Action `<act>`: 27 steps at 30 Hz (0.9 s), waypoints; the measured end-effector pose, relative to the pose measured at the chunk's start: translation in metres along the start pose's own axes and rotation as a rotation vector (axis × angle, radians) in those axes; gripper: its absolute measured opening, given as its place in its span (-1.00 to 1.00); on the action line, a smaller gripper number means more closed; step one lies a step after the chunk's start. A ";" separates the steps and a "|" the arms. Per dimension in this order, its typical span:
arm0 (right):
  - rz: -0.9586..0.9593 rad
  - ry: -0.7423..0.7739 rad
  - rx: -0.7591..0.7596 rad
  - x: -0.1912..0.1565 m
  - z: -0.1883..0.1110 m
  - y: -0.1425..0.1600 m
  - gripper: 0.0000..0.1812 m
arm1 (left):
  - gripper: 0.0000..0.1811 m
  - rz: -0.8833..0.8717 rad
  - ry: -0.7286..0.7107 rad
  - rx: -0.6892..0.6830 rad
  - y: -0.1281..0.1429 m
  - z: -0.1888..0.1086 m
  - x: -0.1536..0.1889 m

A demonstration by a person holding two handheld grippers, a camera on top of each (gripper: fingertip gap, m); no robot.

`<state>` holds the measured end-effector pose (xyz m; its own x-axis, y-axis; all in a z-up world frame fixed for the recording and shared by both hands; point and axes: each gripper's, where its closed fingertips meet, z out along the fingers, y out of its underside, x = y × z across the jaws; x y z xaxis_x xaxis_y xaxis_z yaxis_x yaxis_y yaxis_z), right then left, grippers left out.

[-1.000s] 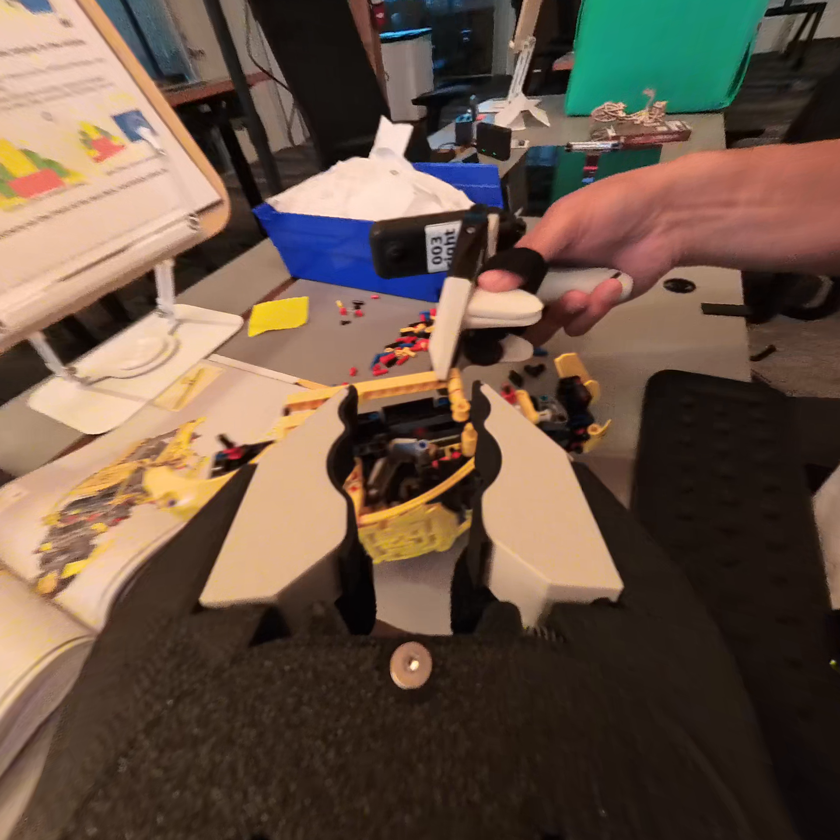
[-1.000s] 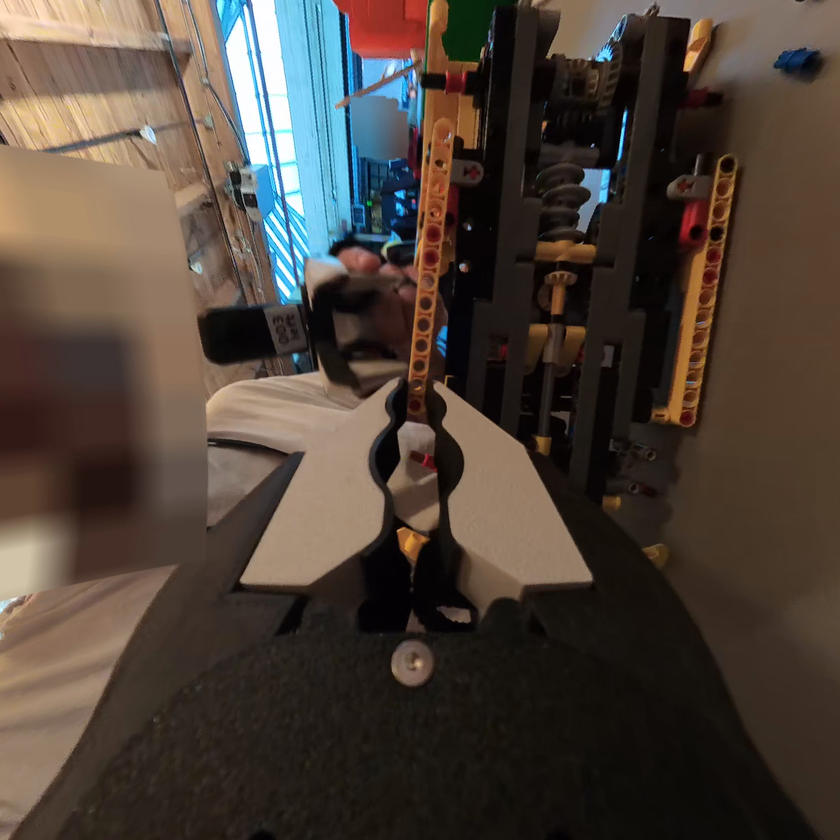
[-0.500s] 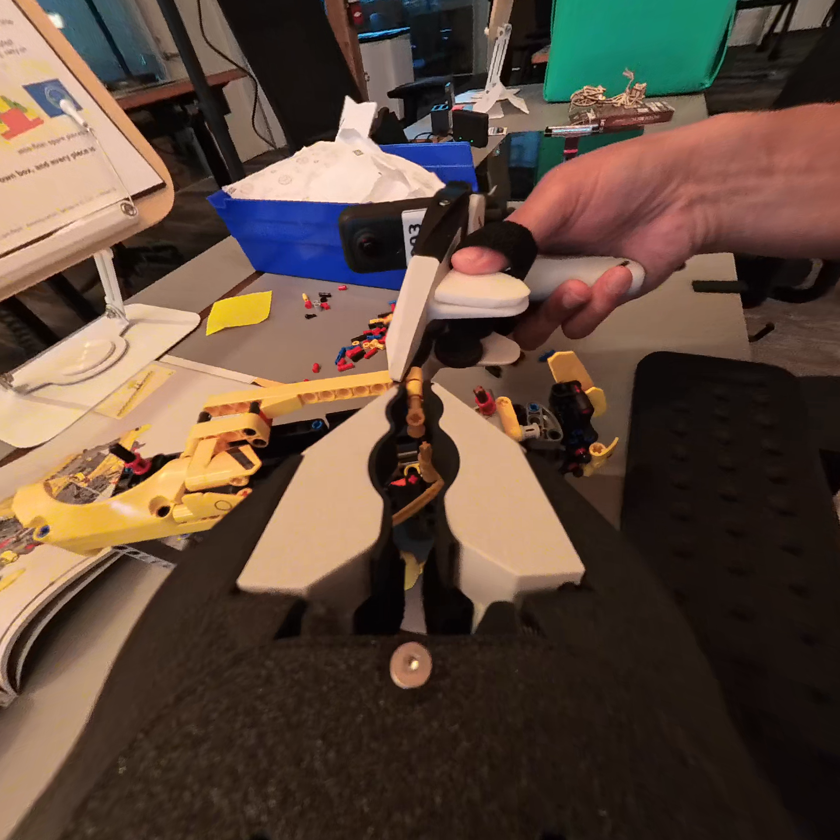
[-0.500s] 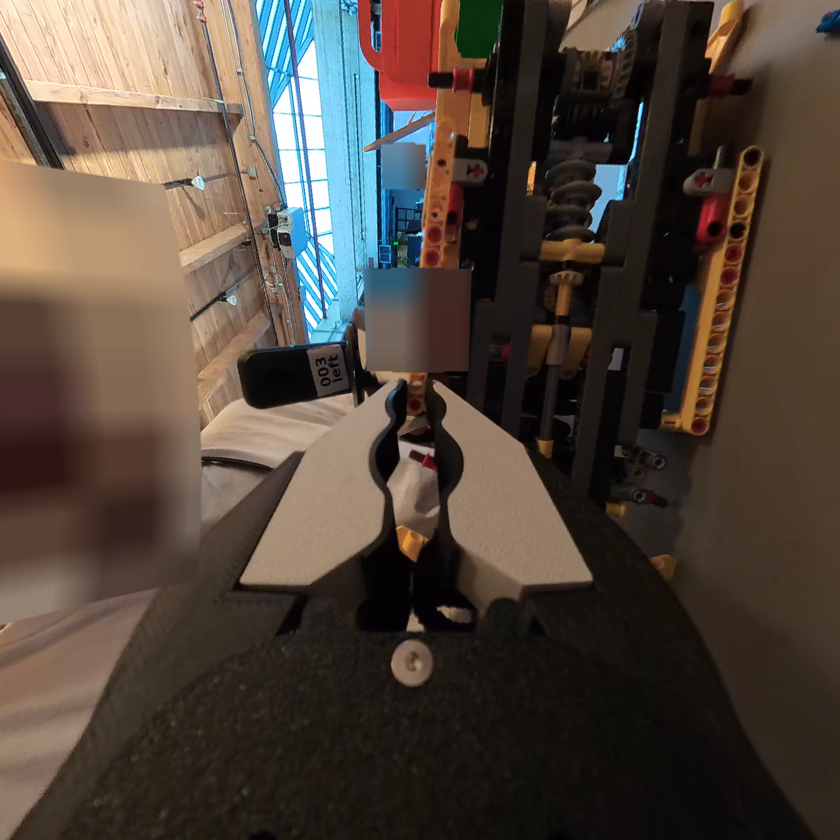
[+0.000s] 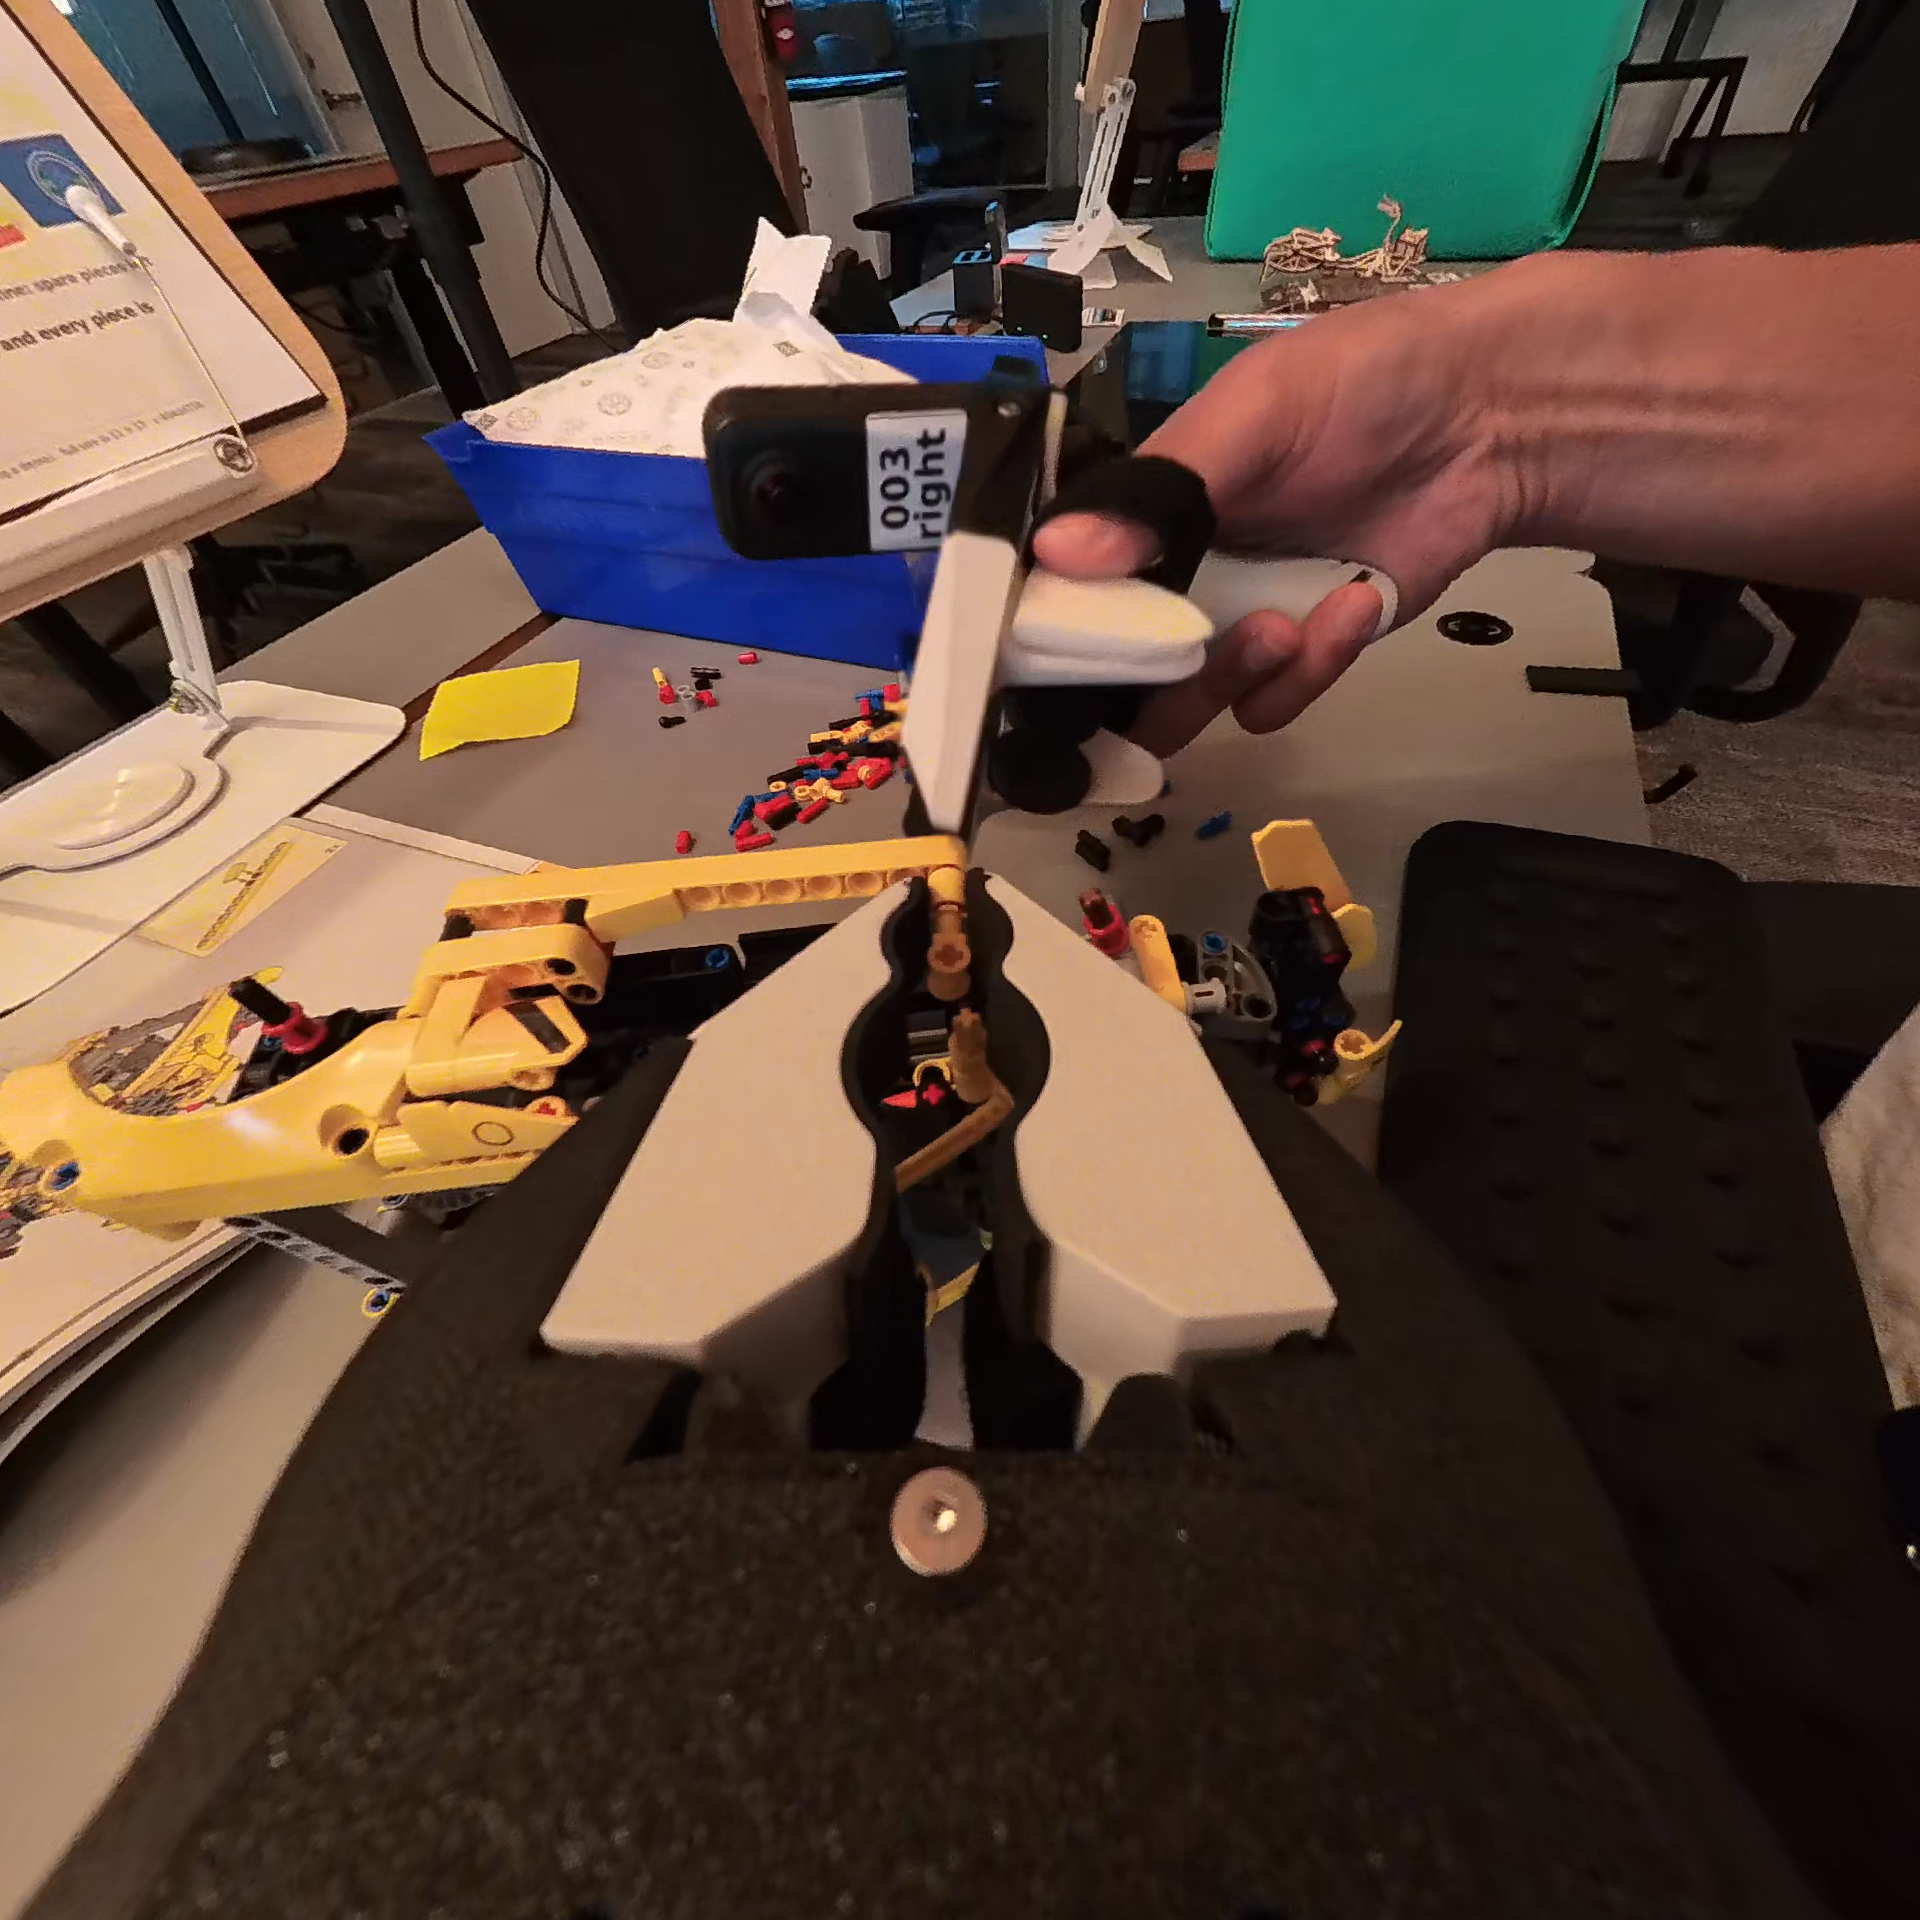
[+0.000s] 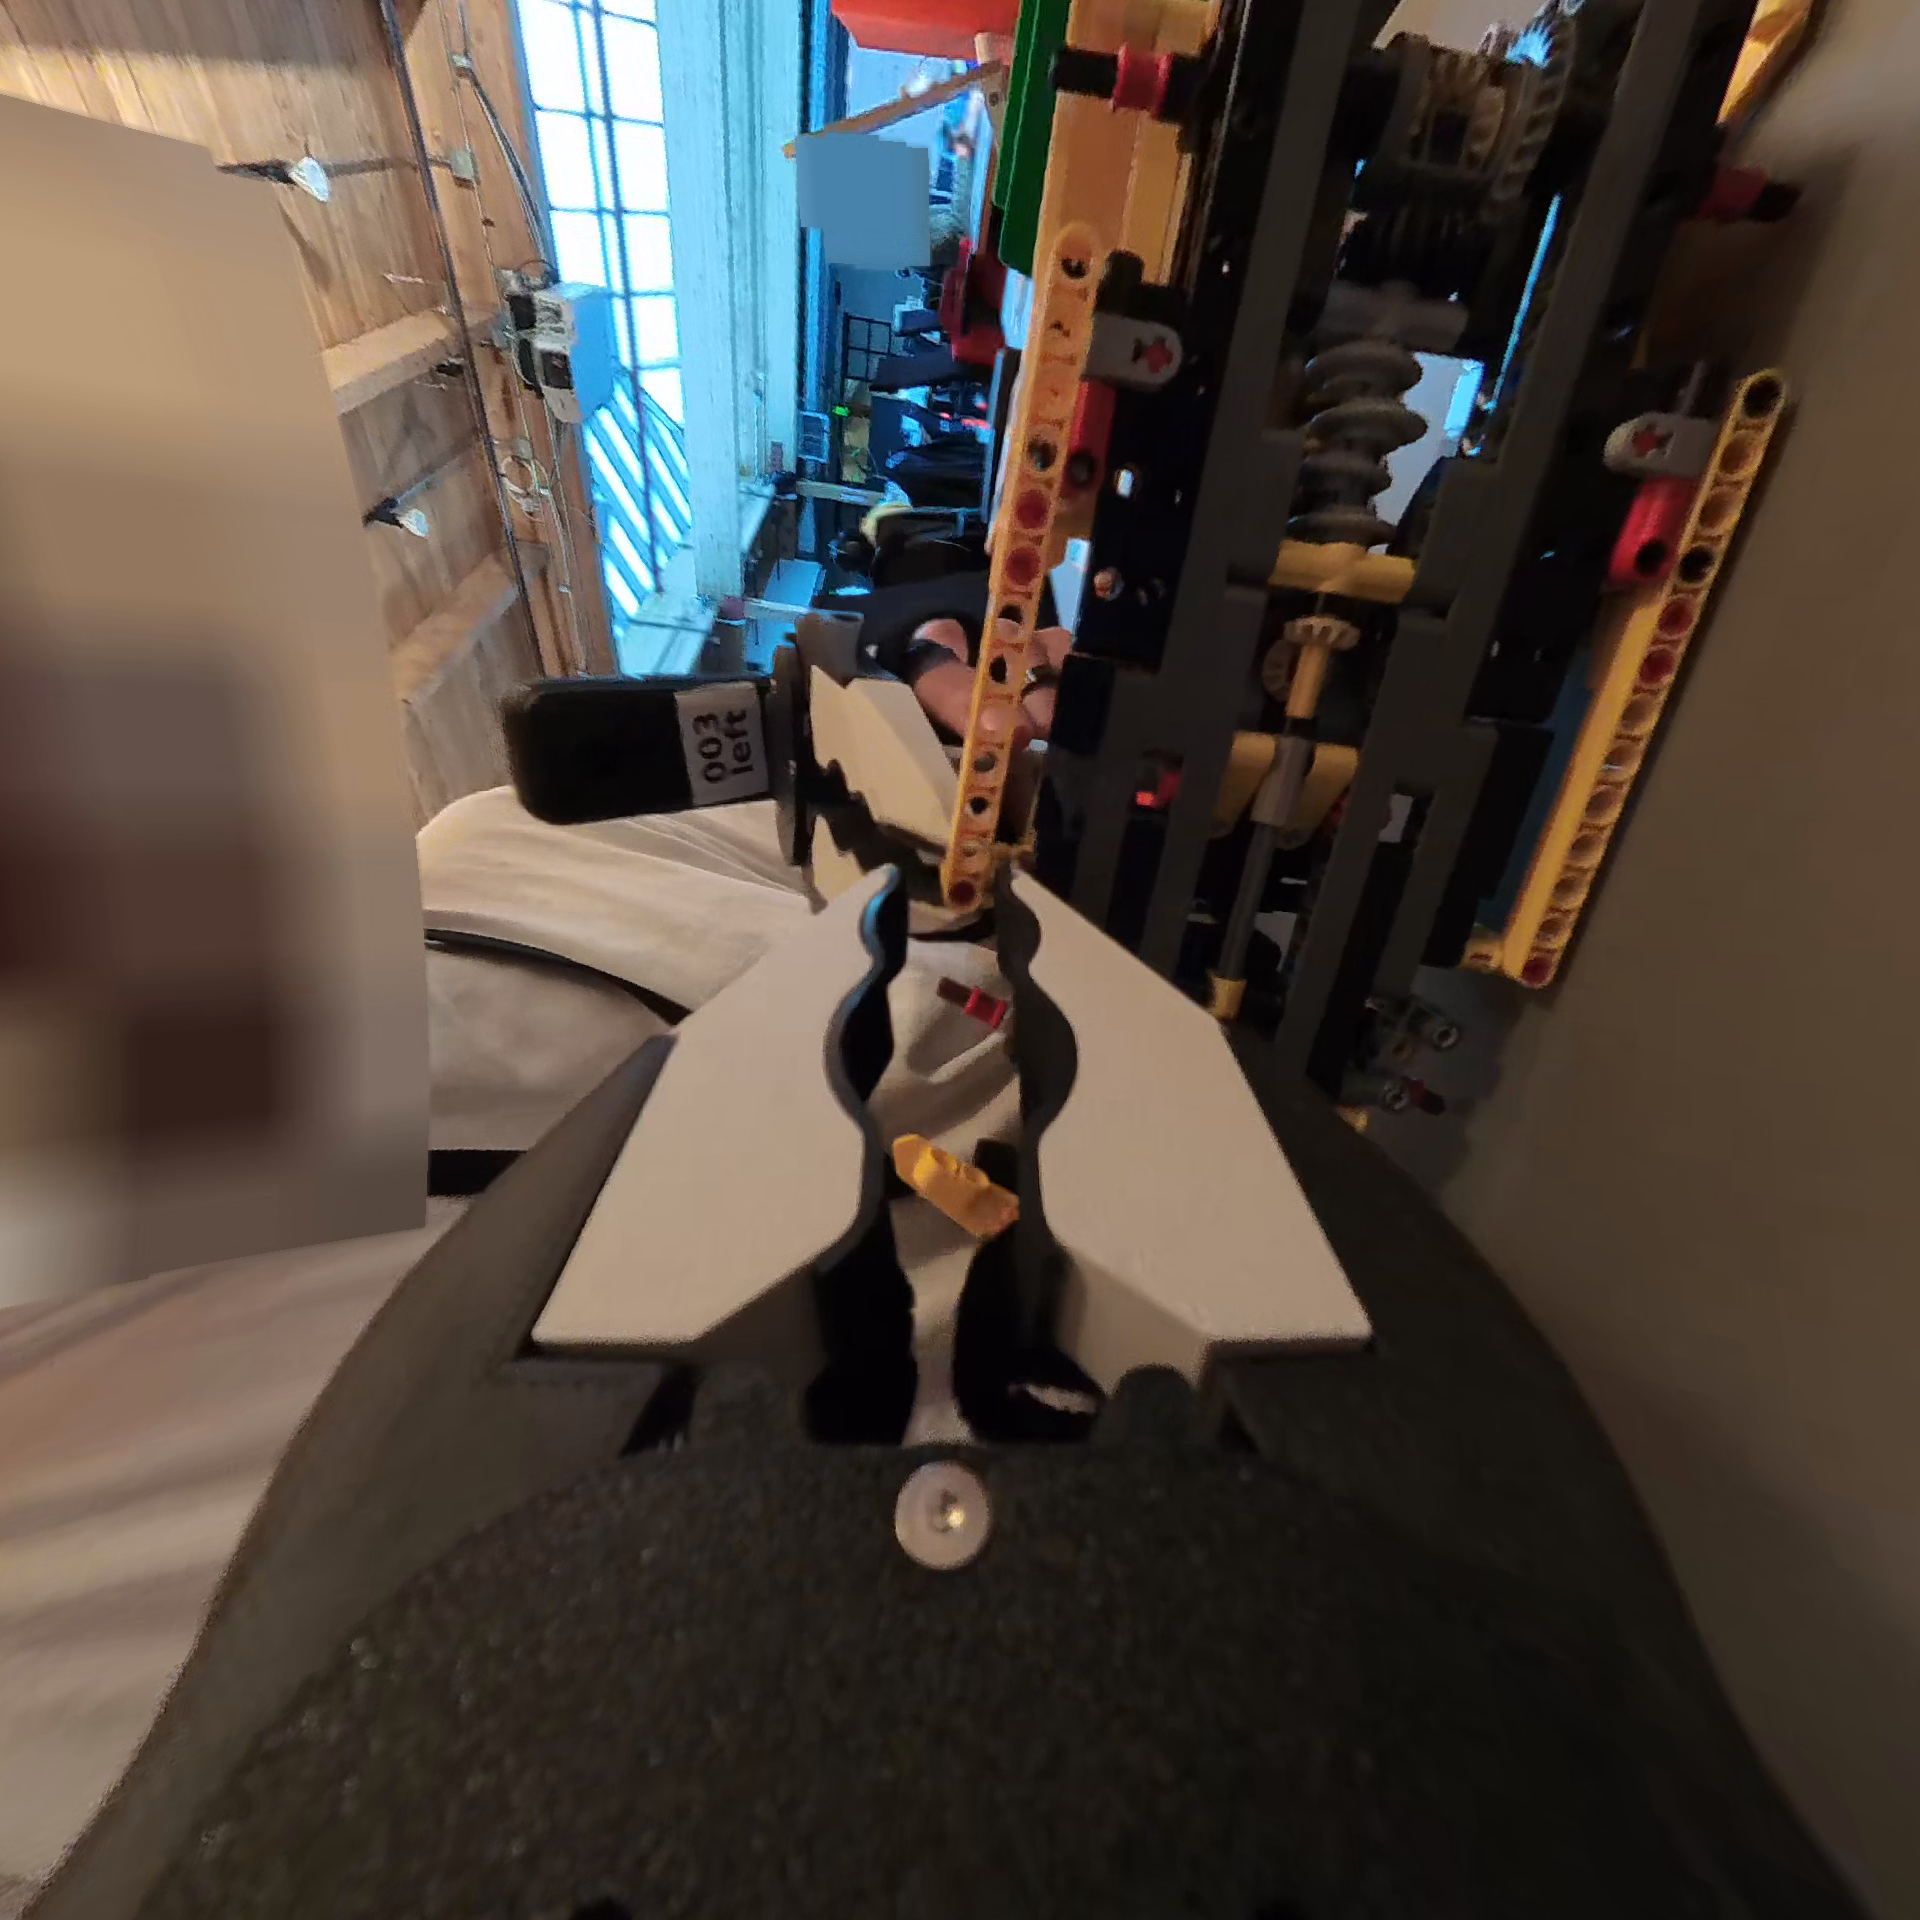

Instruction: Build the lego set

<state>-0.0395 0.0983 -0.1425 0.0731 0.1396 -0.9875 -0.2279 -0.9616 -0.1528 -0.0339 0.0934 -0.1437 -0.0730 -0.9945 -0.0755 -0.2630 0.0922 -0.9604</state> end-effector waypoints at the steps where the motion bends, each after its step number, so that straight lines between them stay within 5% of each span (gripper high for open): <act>1: -0.010 0.024 -0.015 0.003 0.001 0.003 -0.88 | -0.92 -0.001 0.002 0.001 0.000 0.000 0.000; 18: 0.023 0.017 -0.066 0.001 0.002 0.005 -0.94 | -0.92 -0.002 0.033 0.020 0.001 -0.003 0.001; 27: -0.136 0.157 -0.029 0.002 0.005 0.008 -0.87 | -0.82 -0.007 0.036 0.020 0.010 -0.020 -0.002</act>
<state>-0.0455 0.0924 -0.1459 0.2521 0.2324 -0.9394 -0.1778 -0.9431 -0.2810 -0.0559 0.0971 -0.1476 -0.1060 -0.9926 -0.0596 -0.2445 0.0841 -0.9660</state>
